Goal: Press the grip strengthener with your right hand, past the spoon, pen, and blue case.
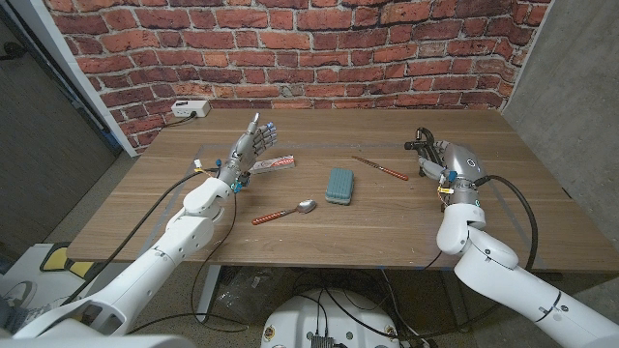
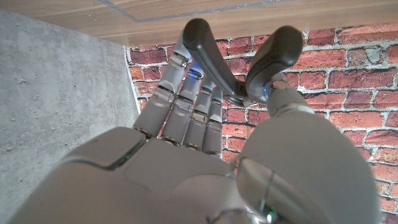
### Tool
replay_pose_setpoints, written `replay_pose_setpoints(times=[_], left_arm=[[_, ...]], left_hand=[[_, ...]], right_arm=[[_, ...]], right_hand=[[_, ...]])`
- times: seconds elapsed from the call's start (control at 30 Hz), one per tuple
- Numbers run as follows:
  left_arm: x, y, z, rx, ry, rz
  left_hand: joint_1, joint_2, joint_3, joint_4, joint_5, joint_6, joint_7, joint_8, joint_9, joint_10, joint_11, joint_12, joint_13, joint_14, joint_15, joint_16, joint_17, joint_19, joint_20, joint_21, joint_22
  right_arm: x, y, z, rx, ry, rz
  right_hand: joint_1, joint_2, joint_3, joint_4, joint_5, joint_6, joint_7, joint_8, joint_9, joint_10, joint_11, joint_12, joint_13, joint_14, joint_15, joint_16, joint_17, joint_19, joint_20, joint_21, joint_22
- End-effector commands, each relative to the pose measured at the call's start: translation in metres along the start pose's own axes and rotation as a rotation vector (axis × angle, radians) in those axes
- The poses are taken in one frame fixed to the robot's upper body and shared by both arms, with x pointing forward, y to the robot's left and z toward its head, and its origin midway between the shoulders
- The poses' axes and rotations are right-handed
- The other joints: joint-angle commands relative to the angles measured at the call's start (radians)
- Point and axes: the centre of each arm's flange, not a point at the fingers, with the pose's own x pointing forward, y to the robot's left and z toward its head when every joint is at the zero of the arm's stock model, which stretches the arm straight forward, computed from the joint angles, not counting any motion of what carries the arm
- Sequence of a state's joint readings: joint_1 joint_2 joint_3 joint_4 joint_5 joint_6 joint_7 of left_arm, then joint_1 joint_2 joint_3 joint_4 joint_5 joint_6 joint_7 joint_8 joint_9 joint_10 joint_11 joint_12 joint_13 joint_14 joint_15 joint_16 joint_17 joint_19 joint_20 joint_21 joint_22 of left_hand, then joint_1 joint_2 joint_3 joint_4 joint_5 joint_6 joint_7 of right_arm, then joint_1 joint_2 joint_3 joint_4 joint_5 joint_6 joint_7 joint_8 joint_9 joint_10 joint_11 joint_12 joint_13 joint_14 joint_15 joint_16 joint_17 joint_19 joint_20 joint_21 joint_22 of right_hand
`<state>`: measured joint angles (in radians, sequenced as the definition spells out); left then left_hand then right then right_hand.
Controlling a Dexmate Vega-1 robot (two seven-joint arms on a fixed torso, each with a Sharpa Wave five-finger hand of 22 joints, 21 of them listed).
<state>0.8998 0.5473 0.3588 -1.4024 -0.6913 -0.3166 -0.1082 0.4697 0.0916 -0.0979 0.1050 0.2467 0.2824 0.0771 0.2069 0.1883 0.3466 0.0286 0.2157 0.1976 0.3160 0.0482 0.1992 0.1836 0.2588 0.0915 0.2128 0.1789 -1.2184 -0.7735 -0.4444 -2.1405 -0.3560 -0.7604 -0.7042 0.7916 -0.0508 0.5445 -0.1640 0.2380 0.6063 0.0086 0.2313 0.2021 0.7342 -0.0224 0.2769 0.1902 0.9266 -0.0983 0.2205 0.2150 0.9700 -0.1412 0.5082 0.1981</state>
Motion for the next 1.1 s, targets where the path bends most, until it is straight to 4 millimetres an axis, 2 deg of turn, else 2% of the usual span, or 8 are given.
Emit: replay_pose_setpoints(times=[0.03, 0.27, 0.5, 0.63, 0.77, 1.1], left_arm=[[0.002, -0.001, 0.0027, 0.005, -0.008, -0.002], [0.003, -0.0008, 0.0034, 0.005, -0.011, -0.004], [0.0035, -0.001, 0.0042, 0.004, -0.017, 0.0], [0.0036, -0.0011, 0.0048, 0.004, -0.02, 0.001], [0.0042, -0.0015, 0.0051, 0.003, -0.021, 0.0], [0.0056, -0.003, 0.0059, 0.005, -0.023, -0.003]], left_hand=[[-0.002, 0.005, -0.011, 0.0, -0.006, 0.006, -0.004, -0.003, 0.002, 0.005, -0.001, -0.004, 0.003, 0.006, -0.002, -0.002, 0.005, 0.001, 0.002, -0.005, 0.004], [-0.001, 0.005, -0.012, 0.0, -0.007, 0.006, -0.004, -0.003, 0.002, 0.006, 0.001, -0.004, 0.003, 0.006, -0.002, -0.002, 0.005, 0.001, 0.003, -0.005, 0.004], [-0.001, 0.006, -0.013, 0.001, -0.007, 0.008, -0.004, -0.003, 0.002, 0.005, -0.001, -0.005, 0.003, 0.006, -0.002, -0.003, 0.005, -0.001, 0.006, -0.006, 0.004], [-0.001, 0.006, -0.014, 0.001, -0.007, 0.008, -0.005, -0.003, 0.002, 0.005, -0.003, -0.005, 0.003, 0.007, -0.003, -0.002, 0.005, -0.001, 0.006, -0.006, 0.004], [-0.001, 0.006, -0.014, 0.001, -0.007, 0.009, -0.007, -0.003, 0.002, 0.006, 0.0, -0.005, 0.003, 0.007, -0.002, -0.002, 0.005, -0.001, 0.007, -0.006, 0.004], [-0.001, 0.007, -0.016, 0.001, -0.008, 0.01, -0.006, -0.003, 0.002, 0.009, -0.002, -0.004, 0.004, 0.009, -0.002, -0.002, 0.005, -0.001, 0.007, -0.006, 0.004]], right_arm=[[-0.0031, 0.0043, 0.0035, 0.076, -0.054, -0.064], [-0.0052, 0.0038, 0.0033, 0.076, -0.067, -0.081], [-0.0056, 0.0022, 0.0052, 0.073, -0.091, -0.091], [-0.0054, 0.0019, 0.0055, 0.077, -0.099, -0.098], [-0.0053, 0.0019, 0.0053, 0.086, -0.099, -0.105], [-0.0053, 0.0036, 0.0039, 0.103, -0.093, -0.109]], right_hand=[[0.118, 0.1, 0.034, -0.008, 0.002, 0.013, 0.0, 0.002, 0.002, 0.011, 0.001, 0.006, 0.001, 0.05, -0.122, 0.011, 0.004, 0.013, -0.073, 0.013, 0.002], [0.143, 0.101, 0.037, -0.015, -0.001, 0.022, -0.002, 0.001, 0.002, 0.021, -0.003, 0.007, 0.001, 0.06, -0.13, 0.012, 0.008, 0.019, -0.075, 0.021, 0.003], [0.203, 0.096, 0.031, -0.026, -0.01, 0.025, -0.007, -0.003, 0.002, 0.025, -0.006, 0.004, 0.002, 0.066, -0.132, 0.018, 0.024, 0.017, -0.077, 0.031, 0.007], [0.255, 0.088, 0.02, -0.027, -0.022, 0.034, -0.009, -0.005, 0.003, 0.034, -0.011, 0.004, 0.002, 0.087, -0.136, 0.028, 0.033, 0.024, -0.078, 0.046, 0.012], [0.325, 0.08, -0.01, -0.021, -0.04, 0.052, -0.008, -0.006, 0.006, 0.054, -0.013, 0.007, 0.004, 0.122, -0.139, 0.043, 0.047, 0.041, -0.081, 0.08, 0.023], [0.376, 0.078, -0.039, -0.016, -0.045, 0.082, -0.015, -0.001, 0.01, 0.079, -0.014, 0.013, 0.007, 0.154, -0.141, 0.054, 0.055, 0.057, -0.08, 0.113, 0.034]])
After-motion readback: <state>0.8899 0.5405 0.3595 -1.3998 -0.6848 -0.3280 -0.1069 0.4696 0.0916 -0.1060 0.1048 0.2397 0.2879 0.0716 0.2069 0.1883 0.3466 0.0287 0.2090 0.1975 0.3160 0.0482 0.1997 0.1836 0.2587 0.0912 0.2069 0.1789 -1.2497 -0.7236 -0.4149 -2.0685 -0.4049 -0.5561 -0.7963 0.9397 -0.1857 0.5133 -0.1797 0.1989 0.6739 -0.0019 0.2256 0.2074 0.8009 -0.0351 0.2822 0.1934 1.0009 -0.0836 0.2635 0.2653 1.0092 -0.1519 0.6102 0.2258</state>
